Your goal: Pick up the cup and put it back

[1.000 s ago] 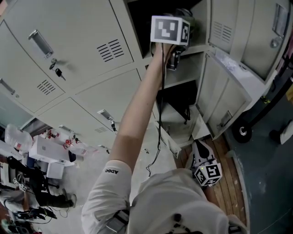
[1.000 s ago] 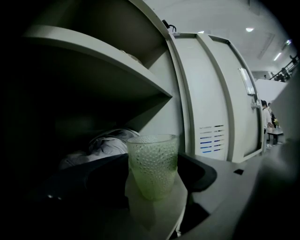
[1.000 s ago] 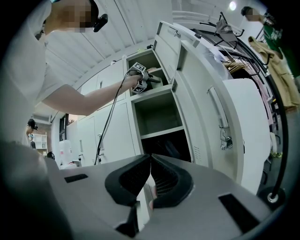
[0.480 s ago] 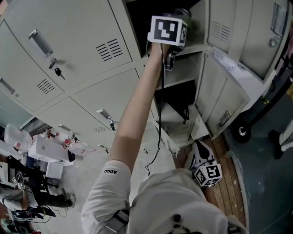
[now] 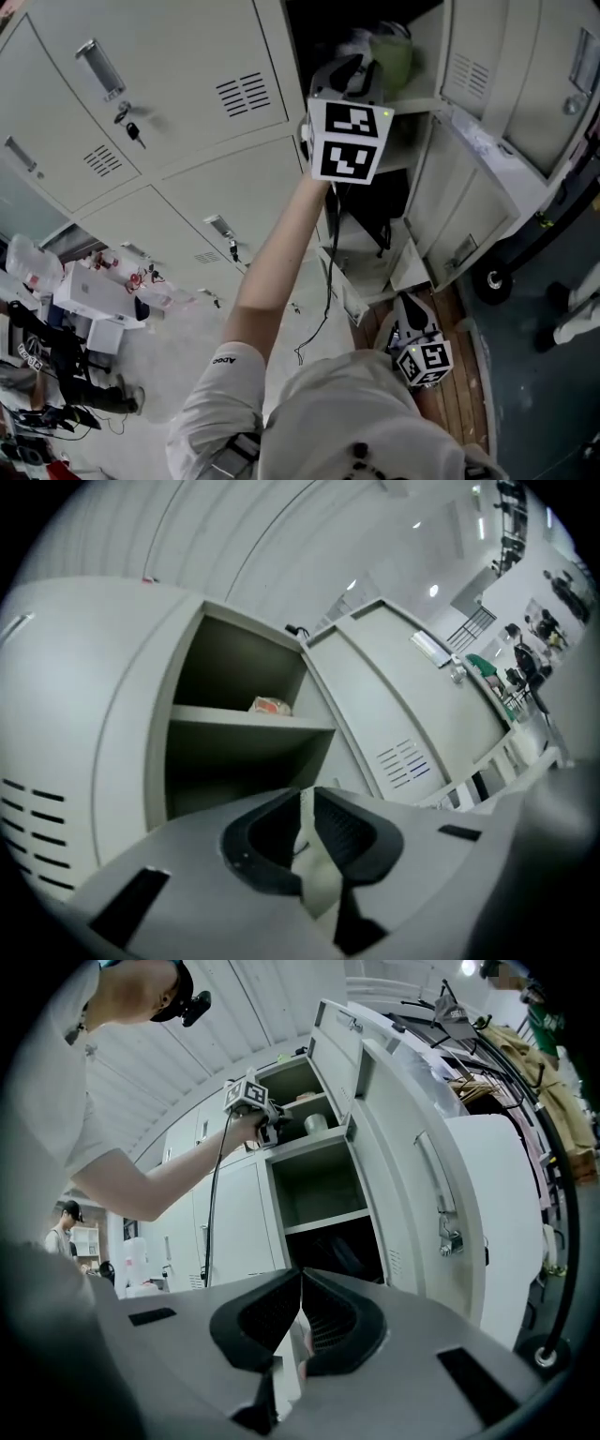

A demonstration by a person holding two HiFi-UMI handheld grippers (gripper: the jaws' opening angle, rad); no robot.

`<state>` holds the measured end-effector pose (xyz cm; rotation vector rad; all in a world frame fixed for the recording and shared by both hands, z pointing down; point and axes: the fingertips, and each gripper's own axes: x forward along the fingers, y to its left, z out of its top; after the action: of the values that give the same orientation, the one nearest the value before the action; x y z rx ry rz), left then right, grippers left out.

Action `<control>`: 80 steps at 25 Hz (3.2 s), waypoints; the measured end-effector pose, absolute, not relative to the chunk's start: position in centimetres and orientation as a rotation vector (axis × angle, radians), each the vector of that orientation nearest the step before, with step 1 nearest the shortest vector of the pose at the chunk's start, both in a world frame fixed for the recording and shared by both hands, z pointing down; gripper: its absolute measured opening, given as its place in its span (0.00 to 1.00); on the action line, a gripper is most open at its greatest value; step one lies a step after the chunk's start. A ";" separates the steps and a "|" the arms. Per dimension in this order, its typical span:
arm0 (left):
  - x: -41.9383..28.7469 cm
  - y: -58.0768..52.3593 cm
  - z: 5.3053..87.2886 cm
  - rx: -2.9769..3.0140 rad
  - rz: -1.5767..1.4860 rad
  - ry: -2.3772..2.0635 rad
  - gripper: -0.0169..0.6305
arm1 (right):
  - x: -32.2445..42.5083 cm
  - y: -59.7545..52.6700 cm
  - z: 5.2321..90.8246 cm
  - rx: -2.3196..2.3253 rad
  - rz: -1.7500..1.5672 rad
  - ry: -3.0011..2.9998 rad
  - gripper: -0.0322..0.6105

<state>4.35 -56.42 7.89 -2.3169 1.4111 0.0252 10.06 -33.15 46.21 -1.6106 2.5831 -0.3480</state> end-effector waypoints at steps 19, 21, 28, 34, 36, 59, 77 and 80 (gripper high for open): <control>-1.9 -40.5 20.9 -2.569 0.343 1.218 0.04 | 9.6 -32.4 45.5 -1.622 -0.287 2.668 0.09; -2.9 -39.9 23.2 -2.600 0.332 1.257 0.04 | 9.9 -32.4 45.2 -1.629 -0.281 2.663 0.09; -4.3 -37.0 31.9 -2.680 0.241 1.374 0.04 | 9.5 -31.9 44.6 -1.619 -0.259 2.672 0.09; -5.4 -33.8 37.2 -2.753 0.154 1.421 0.04 | 8.6 -29.9 45.2 -1.635 -0.282 2.659 0.09; -5.7 -32.7 38.7 -2.778 0.132 1.442 0.04 | 8.6 -29.0 45.5 -1.647 -0.293 2.648 0.09; -3.6 -16.5 44.6 -2.830 0.035 1.636 0.04 | 7.7 -15.9 47.6 -1.440 -0.372 2.756 0.09; -8.8 3.0 44.3 -2.861 -0.010 1.608 0.04 | 1.3 0.8 47.5 -1.396 -0.324 2.819 0.09; -13.2 6.1 44.9 -2.899 -0.003 1.546 0.04 | -2.3 3.4 48.0 -1.492 -0.320 2.793 0.09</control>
<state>-13.25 6.10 44.88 -2.8989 1.5463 -0.0035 -2.29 3.40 47.95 -1.4917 2.7927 -0.3196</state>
